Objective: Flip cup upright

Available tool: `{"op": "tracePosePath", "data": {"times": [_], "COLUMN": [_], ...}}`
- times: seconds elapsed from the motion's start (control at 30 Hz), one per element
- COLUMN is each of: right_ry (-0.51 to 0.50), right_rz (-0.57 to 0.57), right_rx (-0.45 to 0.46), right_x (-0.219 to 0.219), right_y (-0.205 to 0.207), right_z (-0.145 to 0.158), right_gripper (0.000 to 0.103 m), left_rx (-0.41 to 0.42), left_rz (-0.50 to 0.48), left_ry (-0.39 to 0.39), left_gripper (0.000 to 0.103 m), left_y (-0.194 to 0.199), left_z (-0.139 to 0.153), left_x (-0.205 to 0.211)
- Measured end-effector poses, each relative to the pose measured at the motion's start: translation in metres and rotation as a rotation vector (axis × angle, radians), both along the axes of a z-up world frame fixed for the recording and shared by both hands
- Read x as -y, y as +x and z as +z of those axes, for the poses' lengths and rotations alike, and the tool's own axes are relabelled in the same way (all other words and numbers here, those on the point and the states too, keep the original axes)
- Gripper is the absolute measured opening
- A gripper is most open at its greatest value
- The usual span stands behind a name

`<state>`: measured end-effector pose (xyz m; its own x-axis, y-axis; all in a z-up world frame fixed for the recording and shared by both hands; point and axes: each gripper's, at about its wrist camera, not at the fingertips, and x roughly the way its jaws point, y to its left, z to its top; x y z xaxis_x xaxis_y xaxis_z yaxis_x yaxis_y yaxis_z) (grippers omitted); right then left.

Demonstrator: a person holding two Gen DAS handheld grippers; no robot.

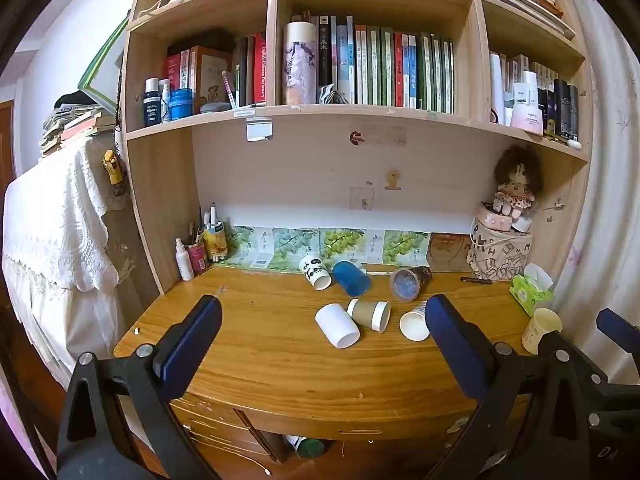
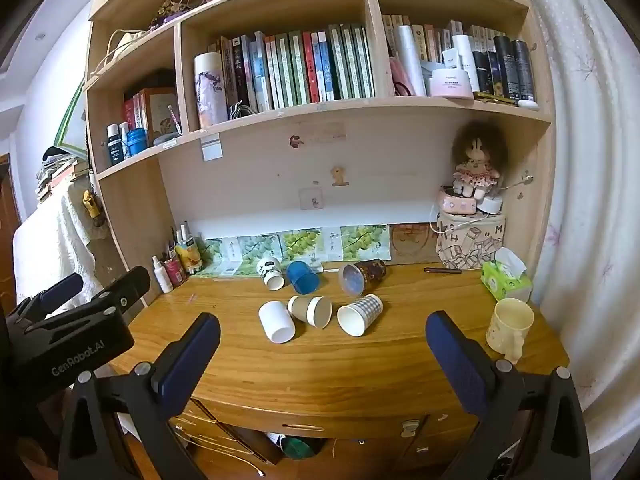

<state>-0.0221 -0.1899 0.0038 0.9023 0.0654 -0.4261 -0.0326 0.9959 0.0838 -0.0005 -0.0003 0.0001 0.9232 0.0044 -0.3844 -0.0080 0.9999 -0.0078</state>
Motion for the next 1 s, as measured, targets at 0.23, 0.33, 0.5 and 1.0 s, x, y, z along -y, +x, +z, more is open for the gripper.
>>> {"op": "tracePosePath", "data": {"times": [0.23,0.33,0.5,1.0], "right_ry": [-0.006,-0.003,0.000,0.003], "right_rz": [-0.008,-0.002,-0.003,0.002], "right_rx": [-0.009,-0.003,0.002,-0.004], "right_x": [0.000,0.001,0.007,0.013], "right_y": [0.005,0.005,0.011,0.026], "right_z": [0.000,0.003,0.003,0.003], "right_gripper": [0.103,0.103,0.103,0.103], "left_rx": [-0.003,0.005,0.003,-0.012], "left_rz": [-0.002,-0.006,-0.006,0.000], "left_ry": [-0.001,0.002,0.005,0.022], "left_gripper": [0.102,0.102,0.102,0.102], "left_y": [-0.001,-0.002,0.005,0.020], "left_z": [0.000,0.001,0.002,0.000], "left_x": [0.001,0.001,0.002,0.012]}}
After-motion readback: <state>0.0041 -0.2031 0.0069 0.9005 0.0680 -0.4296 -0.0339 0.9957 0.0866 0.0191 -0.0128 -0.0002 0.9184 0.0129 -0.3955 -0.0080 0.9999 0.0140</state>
